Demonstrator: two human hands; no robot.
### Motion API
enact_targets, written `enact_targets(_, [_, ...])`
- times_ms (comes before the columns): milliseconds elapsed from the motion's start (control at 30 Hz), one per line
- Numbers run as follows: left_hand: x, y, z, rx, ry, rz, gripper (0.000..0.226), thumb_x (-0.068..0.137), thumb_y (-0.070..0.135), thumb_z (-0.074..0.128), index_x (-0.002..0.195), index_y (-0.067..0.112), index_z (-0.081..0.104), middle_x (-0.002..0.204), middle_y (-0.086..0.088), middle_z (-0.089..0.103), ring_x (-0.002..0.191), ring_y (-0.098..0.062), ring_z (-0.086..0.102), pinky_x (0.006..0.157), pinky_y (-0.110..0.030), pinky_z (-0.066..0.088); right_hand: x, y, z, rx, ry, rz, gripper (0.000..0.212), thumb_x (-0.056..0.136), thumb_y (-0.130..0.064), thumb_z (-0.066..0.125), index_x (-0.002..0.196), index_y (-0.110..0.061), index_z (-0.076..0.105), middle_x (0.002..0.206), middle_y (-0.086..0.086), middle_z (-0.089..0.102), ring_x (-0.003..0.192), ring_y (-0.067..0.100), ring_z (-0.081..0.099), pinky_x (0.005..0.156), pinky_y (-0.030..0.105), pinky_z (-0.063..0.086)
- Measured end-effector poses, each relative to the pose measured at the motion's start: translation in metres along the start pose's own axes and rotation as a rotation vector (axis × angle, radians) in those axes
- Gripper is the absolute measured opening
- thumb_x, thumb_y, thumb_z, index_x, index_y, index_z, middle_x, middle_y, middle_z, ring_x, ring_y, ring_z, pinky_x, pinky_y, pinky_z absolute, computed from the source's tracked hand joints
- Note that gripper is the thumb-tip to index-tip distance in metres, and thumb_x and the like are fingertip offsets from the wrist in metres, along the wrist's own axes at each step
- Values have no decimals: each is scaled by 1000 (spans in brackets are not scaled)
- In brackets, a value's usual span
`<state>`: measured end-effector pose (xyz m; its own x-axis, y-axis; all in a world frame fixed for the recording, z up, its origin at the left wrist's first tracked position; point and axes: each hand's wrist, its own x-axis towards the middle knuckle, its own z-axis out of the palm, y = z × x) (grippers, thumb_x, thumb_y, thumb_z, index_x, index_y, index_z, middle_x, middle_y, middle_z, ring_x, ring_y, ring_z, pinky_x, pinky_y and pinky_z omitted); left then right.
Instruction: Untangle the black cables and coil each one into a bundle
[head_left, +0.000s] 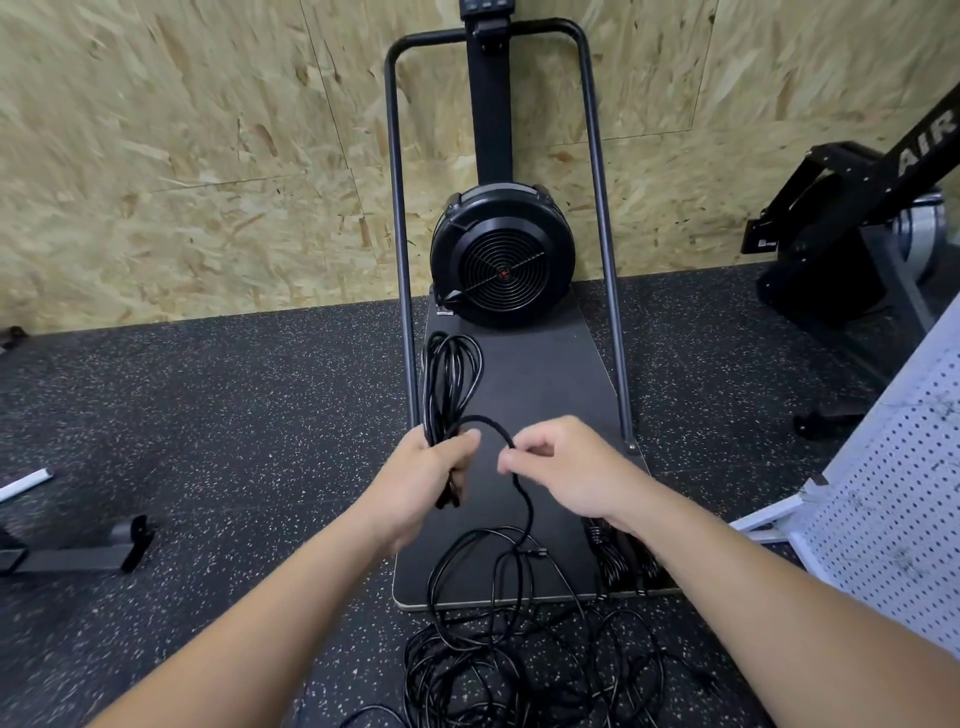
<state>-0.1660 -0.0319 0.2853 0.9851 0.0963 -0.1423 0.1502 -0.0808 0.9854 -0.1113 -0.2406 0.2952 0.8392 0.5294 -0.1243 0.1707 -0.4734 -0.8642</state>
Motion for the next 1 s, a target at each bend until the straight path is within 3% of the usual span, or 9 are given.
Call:
enact_targets(67, [0,-1,-2,54,0,2,45,105,40,69,68,28,47,68,-5,40,60,-21,38,58,-35,31,-1,-13,-3,49,68,-55,26,106,-31,69,86,-17,80,71,8,71,63,16,61,73,48,61])
enact_targets(133, [-1,-3,-4,88,-19,12,44,106,48,69,72,28,50,72,-7,41,65,-21,38,58,-34,34,-5,-27,-6,139,125,-119,28,107,-29,68,88,-12,79,75,14,74,62,18,66,72,38,64])
enact_targets(200, [-5,-3,1,191,-42,49,36,106,54,66,76,35,61,70,6,48,67,-17,43,64,-35,41,-9,-38,-5,223,148,-151,27,108,-29,67,91,-13,80,76,17,74,61,19,66,72,29,59])
enact_targets(300, [-10,-5,17,363,-69,86,31,109,57,58,81,45,63,65,17,54,64,-8,48,70,-38,47,-8,-46,2,281,177,-144,31,111,-30,61,93,-15,80,71,18,72,60,19,62,77,35,56])
enact_targets(500, [-20,-3,41,56,-197,-57,70,116,55,42,107,-12,63,100,-21,79,73,-19,64,61,-29,45,-2,-42,-10,214,375,3,40,113,-30,55,87,-11,79,59,2,67,52,18,66,72,36,56])
enact_targets(567, [-22,-7,42,-3,-260,-71,57,116,50,47,117,-3,65,107,-22,79,81,-25,62,62,-31,45,-2,-40,-13,227,401,33,39,111,-28,60,85,-8,79,59,5,68,50,19,70,66,33,56])
enact_targets(700, [-21,-11,42,135,-280,-18,36,111,27,66,101,-8,66,87,-10,76,70,-15,64,58,-31,46,-2,-35,-16,112,456,59,33,108,-29,66,84,-10,79,59,5,72,51,19,74,53,20,51])
enact_targets(867, [-14,-9,37,138,-68,34,19,110,28,67,104,10,68,86,-21,78,71,-22,67,57,-28,49,-5,-38,-12,218,405,-18,23,90,-31,88,100,-17,73,74,1,79,62,19,78,66,38,65])
enact_targets(1000, [-14,-14,34,155,-22,76,18,107,23,71,106,6,69,88,-22,77,71,-22,69,62,-24,53,-6,-32,-3,-44,395,-36,19,86,-32,89,82,-23,73,67,-5,76,65,15,74,72,44,64])
